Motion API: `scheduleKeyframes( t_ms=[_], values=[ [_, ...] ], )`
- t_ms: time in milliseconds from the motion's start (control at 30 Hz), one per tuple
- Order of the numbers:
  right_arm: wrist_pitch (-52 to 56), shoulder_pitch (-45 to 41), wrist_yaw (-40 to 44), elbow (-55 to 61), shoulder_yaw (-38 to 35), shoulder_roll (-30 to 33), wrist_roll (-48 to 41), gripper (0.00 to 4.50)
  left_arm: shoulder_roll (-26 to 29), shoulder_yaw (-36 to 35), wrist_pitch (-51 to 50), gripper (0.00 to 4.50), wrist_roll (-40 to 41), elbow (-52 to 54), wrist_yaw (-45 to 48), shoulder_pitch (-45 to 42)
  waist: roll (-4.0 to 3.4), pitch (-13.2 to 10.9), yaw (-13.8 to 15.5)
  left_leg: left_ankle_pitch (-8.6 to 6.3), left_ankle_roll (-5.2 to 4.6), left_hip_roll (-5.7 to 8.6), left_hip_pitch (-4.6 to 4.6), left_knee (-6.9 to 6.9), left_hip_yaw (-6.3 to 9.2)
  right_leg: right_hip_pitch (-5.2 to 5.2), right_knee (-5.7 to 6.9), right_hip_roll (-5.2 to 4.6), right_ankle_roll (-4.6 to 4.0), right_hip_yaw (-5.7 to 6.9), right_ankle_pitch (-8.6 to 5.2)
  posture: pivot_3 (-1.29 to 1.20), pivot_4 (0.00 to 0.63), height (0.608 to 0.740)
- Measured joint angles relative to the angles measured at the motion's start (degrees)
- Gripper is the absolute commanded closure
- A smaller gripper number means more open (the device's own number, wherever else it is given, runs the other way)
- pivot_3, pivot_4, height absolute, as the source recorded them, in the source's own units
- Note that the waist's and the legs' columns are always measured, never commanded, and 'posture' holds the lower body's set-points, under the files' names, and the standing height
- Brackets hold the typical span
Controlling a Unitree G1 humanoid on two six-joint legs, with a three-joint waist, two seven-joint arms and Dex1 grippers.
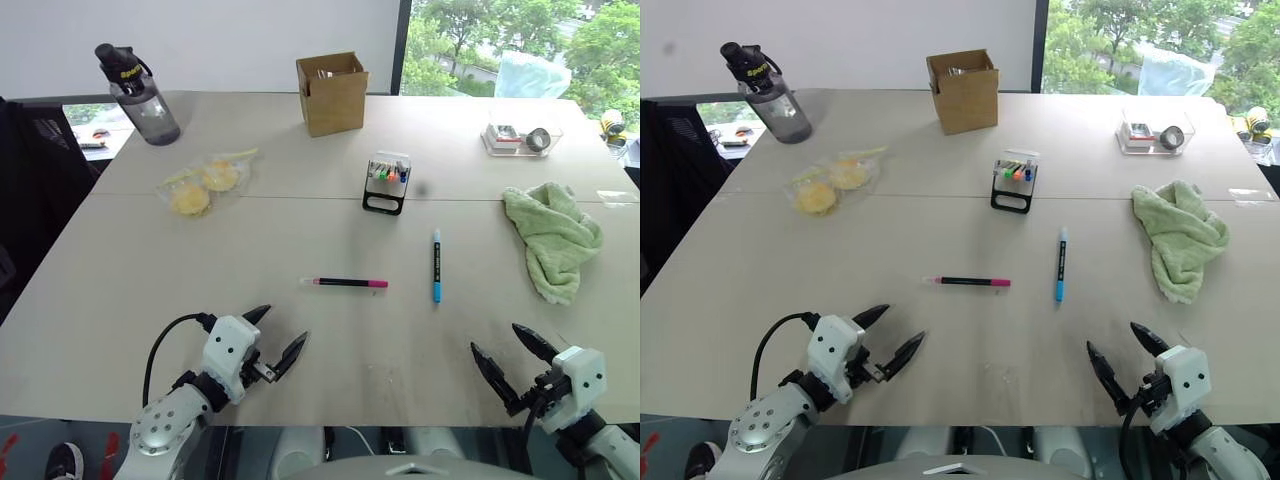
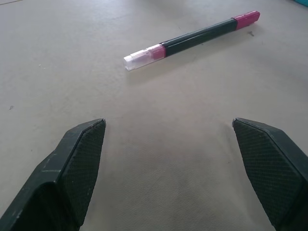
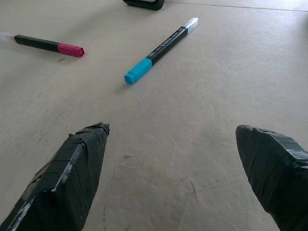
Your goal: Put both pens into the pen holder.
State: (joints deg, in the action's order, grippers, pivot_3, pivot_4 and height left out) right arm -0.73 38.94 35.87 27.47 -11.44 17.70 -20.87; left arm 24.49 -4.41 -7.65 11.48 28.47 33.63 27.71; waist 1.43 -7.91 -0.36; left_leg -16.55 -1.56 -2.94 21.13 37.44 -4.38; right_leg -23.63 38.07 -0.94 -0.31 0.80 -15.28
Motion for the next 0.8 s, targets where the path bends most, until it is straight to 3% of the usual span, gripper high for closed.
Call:
scheduleKeyframes(
  t_ms=[800],
  values=[
    [-2.0,-1.4,1.3,-2.6,2.2,1.1,1.4,0.00,-1.1,0.6,0.4,0.13,1.0,1.4,-1.8,3.6,0.00,0.0,0.2,0.00,0.00,0.00,-0.05,0.01,-0.02,0.04,0.01,0.00,-0.01,-0.01,0.00,0.00,0.150,0.740]
  ],
)
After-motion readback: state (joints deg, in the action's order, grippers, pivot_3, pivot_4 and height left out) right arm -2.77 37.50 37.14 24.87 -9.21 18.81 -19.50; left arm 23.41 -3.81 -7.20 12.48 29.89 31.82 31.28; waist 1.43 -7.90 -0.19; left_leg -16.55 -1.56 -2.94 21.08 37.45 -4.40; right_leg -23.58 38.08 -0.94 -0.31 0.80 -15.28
